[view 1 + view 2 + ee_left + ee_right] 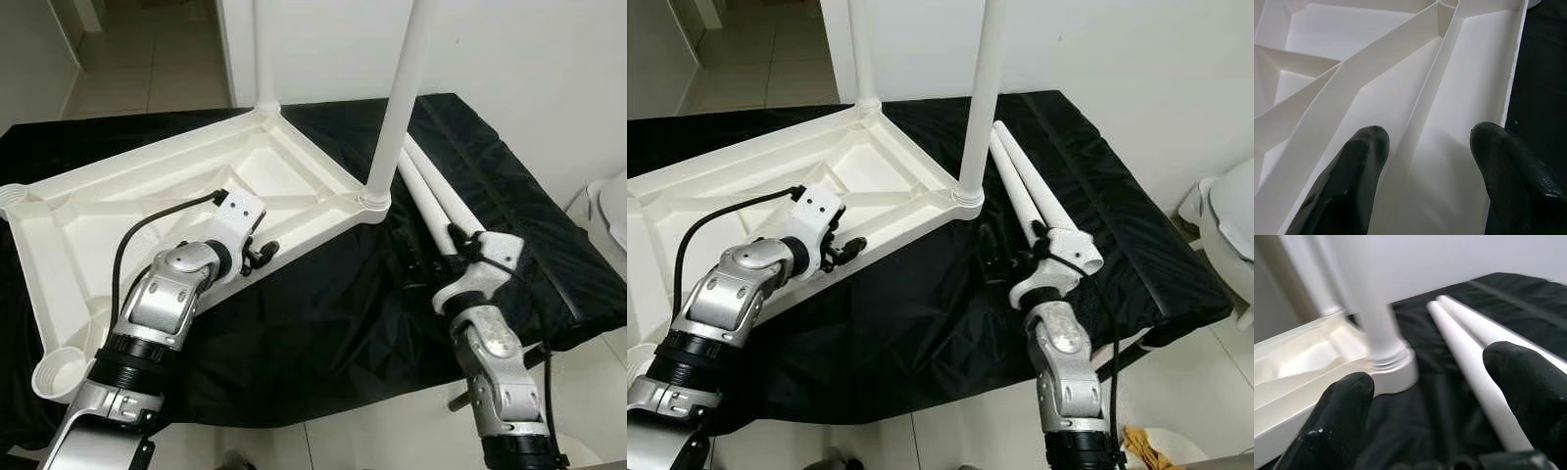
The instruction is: Building children table
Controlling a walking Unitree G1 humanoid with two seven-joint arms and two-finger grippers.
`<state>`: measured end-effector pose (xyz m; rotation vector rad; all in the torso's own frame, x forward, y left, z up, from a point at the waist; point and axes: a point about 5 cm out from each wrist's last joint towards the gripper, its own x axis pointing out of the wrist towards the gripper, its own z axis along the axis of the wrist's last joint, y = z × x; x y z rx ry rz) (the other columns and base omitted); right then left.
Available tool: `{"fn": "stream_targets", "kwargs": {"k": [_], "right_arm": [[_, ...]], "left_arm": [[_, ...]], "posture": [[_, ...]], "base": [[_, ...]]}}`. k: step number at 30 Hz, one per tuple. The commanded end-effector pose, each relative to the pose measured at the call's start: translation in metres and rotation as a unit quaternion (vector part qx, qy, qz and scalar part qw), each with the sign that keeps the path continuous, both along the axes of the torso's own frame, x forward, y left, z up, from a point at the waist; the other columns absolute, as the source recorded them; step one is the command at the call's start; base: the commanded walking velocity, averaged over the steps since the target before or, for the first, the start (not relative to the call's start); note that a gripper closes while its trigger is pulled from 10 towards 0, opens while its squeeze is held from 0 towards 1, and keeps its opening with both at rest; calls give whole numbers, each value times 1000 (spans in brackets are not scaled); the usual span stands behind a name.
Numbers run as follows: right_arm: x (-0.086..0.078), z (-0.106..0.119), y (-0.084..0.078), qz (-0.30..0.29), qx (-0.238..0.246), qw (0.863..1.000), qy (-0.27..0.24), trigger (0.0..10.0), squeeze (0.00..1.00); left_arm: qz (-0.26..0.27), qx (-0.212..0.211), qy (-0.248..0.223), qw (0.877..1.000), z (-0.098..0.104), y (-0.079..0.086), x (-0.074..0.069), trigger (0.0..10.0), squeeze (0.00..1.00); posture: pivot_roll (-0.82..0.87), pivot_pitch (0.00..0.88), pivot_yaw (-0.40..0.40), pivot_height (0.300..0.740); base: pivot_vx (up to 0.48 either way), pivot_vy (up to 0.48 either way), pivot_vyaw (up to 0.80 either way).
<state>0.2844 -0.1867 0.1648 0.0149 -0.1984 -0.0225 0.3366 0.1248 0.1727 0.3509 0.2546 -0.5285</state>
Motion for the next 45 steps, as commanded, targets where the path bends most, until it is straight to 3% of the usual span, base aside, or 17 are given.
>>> {"fn": "stream_targets", "kwargs": {"k": [1,3,5,7,10,13,17,18,20,21,23,24,26,35,40,45], "right_arm": [[2,0,-15,-49,2,999,12,10000,0],[4,1,-20,-67,7,998,17,10000,0],[9,-2,-30,-126,0,991,42,10000,0],[9,-2,-30,-126,0,991,42,10000,0],[18,-10,-31,-167,-11,981,100,10000,0],[19,-10,-31,-168,-9,980,105,10000,0],[20,-11,-30,-165,-3,980,111,10000,0],[25,-10,-28,-156,7,980,121,10000,0],[25,-10,-28,-156,7,980,121,10000,0],[31,-8,-23,-134,9,983,128,10000,0],[31,-8,-23,-134,9,983,128,10000,0],[36,-4,-19,-113,7,985,132,10000,0],[40,-1,-16,-96,-1,986,137,10000,0],[49,2,-4,-29,-5,983,181,10000,0],[51,-3,-3,-26,-1,973,231,10000,0],[51,-5,-2,-24,2,970,244,10000,0]], "left_arm": [[24,2,-16,1000,2,1,0,10000,0],[19,0,-17,1000,3,0,0,10000,0],[7,-6,-21,1000,7,-5,-1,10000,0],[7,-6,-21,1000,7,-5,-1,10000,0],[-35,-50,-37,997,26,-19,-8,10000,0],[-46,-60,-40,996,29,-23,-10,10000,0],[-65,-66,-44,995,32,-28,-14,10000,0],[-102,-82,-47,990,38,-38,-23,10000,0],[-102,-82,-47,990,38,-38,-23,10000,0],[-143,-91,-51,984,43,-49,-34,10000,0],[-143,-91,-51,984,43,-49,-34,10000,0],[-175,-98,-53,978,46,-59,-44,10000,0],[-191,-101,-54,975,48,-65,-50,10000,0],[-195,-111,-56,973,51,-71,-57,10000,0],[-192,-114,-59,973,55,-70,-60,10000,0],[-193,-116,-61,972,57,-70,-61,10000,0]], "posture": [[-92,63,11,740],[-92,63,11,740],[-93,66,14,740],[-93,66,14,740],[-87,69,12,740],[-83,70,10,740],[-79,70,7,740],[-75,71,4,740],[-75,71,4,740],[-74,71,3,740],[-74,71,3,740],[-65,77,-2,740],[-62,80,-6,740],[-54,83,-19,740],[-53,84,-25,740],[-53,85,-27,740]], "base": [[0,0,0],[0,0,0],[0,0,0],[0,0,0],[0,0,0],[0,0,0],[0,0,0],[0,0,0],[0,0,0],[0,0,0],[0,0,0],[0,0,0],[0,0,0],[0,0,0],[0,0,0],[0,0,0]]}}
